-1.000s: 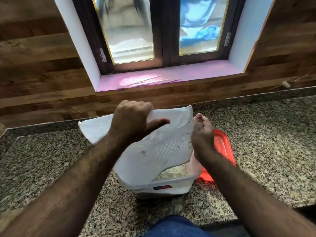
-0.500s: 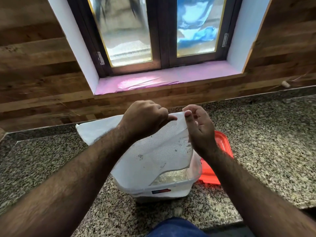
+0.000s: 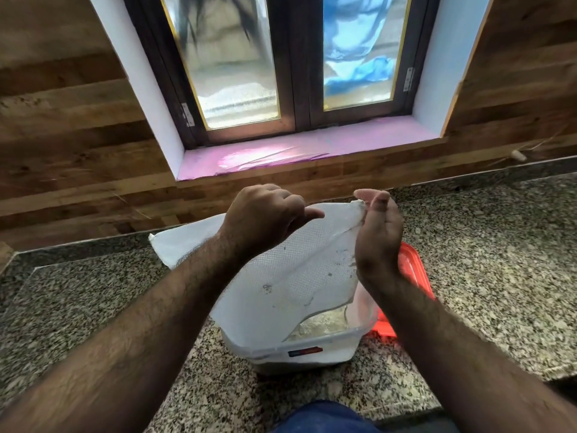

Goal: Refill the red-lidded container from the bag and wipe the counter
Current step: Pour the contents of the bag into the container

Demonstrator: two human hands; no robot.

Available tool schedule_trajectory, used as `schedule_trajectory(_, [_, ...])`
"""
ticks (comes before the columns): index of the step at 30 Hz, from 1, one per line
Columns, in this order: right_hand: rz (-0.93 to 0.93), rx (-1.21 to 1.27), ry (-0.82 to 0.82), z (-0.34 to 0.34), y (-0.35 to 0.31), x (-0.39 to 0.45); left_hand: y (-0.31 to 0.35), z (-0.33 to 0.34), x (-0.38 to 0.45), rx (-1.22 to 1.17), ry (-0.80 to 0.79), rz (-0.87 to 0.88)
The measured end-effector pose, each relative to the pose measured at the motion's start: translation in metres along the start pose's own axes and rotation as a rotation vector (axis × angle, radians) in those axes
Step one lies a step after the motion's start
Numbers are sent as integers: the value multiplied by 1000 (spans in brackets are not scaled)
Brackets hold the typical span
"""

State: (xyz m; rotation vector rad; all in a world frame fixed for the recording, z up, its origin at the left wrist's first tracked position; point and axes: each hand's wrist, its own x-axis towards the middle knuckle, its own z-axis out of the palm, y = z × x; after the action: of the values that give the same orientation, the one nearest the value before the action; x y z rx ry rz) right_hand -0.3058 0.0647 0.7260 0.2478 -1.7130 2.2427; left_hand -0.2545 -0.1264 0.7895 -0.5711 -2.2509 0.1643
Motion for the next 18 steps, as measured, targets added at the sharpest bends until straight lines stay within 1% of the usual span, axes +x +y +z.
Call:
schedule_trajectory(2, [-135, -174, -167, -7, 0, 4, -2, -4, 0, -4, -2, 19])
schedule_trajectory(3, [-202, -245, -210, -10, 1, 7, -3, -6, 1, -3, -5, 30])
schedule_trajectory(4, [-222, -250, -233, -11, 0, 10, -4, -7, 2, -2, -5, 37])
schedule_trajectory(5, [-171, -203, -248, -11, -1, 13, -5, -8, 3, -2, -6, 41])
schedule_trajectory(7, [46, -15, -272, -5, -7, 10, -8, -10, 6, -4, -19, 48])
schedule_trajectory(8, [110, 37, -280, -3, -8, 9, -10, -11, 8, -5, -26, 51])
schedule_trajectory(9, [115, 23, -281, -2, -9, 6, -12, -11, 9, -8, -29, 53])
schedule_trajectory(10, [54, -52, -286, -3, -11, 3, -12, -12, 10, -14, -41, 54])
schedule_trajectory(11, [-78, -169, -290, -5, -12, 2, -13, -12, 11, -24, -54, 62])
schedule_trajectory(12, [-243, -294, -303, -8, -13, 5, -13, -12, 12, -38, -68, 72])
schedule_trajectory(14, [-589, -518, -394, -14, -16, 16, -12, -15, 14, -59, -105, 109])
schedule_trajectory(15, [-715, -613, -444, -15, -18, 22, -12, -16, 15, -67, -136, 125])
schedule_trajectory(16, [-783, -679, -484, -15, -20, 26, -12, -17, 15, -77, -169, 129])
schedule_trajectory(18, [-767, -692, -500, -16, -18, 36, -13, -23, 10, -126, -253, 74])
